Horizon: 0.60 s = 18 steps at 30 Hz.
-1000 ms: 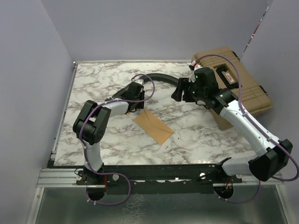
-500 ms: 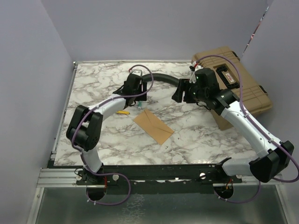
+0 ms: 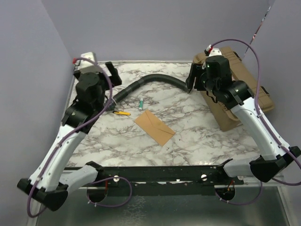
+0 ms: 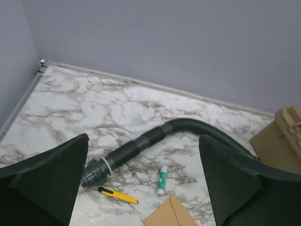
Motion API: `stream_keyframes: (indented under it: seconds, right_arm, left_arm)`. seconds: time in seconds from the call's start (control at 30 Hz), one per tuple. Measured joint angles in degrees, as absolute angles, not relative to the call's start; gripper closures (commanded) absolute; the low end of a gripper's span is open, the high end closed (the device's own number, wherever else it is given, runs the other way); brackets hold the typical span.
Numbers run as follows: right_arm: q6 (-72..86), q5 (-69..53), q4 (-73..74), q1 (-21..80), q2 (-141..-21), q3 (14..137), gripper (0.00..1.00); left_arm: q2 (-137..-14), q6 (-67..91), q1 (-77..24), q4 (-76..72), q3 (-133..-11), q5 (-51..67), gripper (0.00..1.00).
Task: Place the letter into the envelope and seal it
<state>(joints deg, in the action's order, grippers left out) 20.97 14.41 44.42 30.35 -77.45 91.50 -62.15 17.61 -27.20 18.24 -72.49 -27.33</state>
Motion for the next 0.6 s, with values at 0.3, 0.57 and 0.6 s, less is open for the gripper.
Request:
stream_keyframes:
  seconds: [0.3, 0.57, 0.6]
  right_arm:
    - [17.02, 19.7, 44.71, 30.3, -70.87, 91.66, 0.29]
    - [15.42, 22.98, 43.42, 30.3, -63.68, 91.61, 0.29]
    - [15.44, 23.2, 43.4, 30.3, -63.24, 91.5, 0.29]
  left_arm:
    - [-45.3, 17.3, -27.2, 28.75, -76.73, -40.32, 0.01]
    - [-41.52, 13.34, -27.2, 32.91, -79.57, -49.87, 0.01]
    - [-41.54, 12.82, -27.2, 33.08, -79.88, -50.46, 0.01]
